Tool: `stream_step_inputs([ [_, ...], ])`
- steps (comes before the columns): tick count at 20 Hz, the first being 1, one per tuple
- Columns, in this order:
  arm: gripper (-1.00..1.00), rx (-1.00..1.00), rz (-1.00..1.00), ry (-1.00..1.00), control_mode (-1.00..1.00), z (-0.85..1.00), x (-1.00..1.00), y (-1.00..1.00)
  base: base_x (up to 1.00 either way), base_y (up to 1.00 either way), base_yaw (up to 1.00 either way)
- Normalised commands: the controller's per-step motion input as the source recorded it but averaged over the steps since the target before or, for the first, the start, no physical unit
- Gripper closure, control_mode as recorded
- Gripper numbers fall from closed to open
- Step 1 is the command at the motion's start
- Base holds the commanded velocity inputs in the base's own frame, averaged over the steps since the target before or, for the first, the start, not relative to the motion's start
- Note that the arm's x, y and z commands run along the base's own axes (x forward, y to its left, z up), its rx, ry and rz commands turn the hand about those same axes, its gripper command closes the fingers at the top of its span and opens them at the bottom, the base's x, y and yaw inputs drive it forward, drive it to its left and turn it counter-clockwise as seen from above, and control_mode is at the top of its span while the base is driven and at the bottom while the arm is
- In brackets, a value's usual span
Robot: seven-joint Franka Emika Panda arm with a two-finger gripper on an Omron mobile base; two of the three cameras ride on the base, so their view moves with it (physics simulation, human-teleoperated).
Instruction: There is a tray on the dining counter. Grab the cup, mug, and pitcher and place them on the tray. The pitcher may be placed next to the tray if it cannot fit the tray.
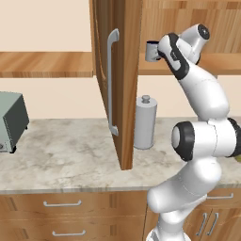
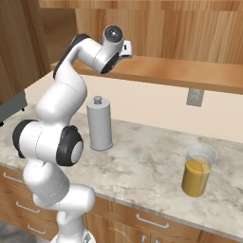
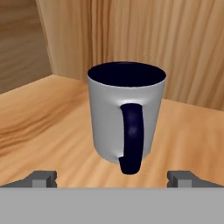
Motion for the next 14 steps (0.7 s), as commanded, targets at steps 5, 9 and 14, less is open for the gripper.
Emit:
stream_step_inputs([
  [5, -1.00, 0.00, 0.02, 0.04, -1.00, 0.00, 0.38, 0.00, 0.00, 0.00, 0.00],
  [9, -1.00, 0.00, 0.02, 0.04, -1.00, 0.00, 0.34, 0.00, 0.00, 0.00, 0.00],
  [14, -1.00, 0.00, 0.03, 0.04, -1.00, -0.01, 0.32, 0.00, 0.00, 0.00, 0.00],
])
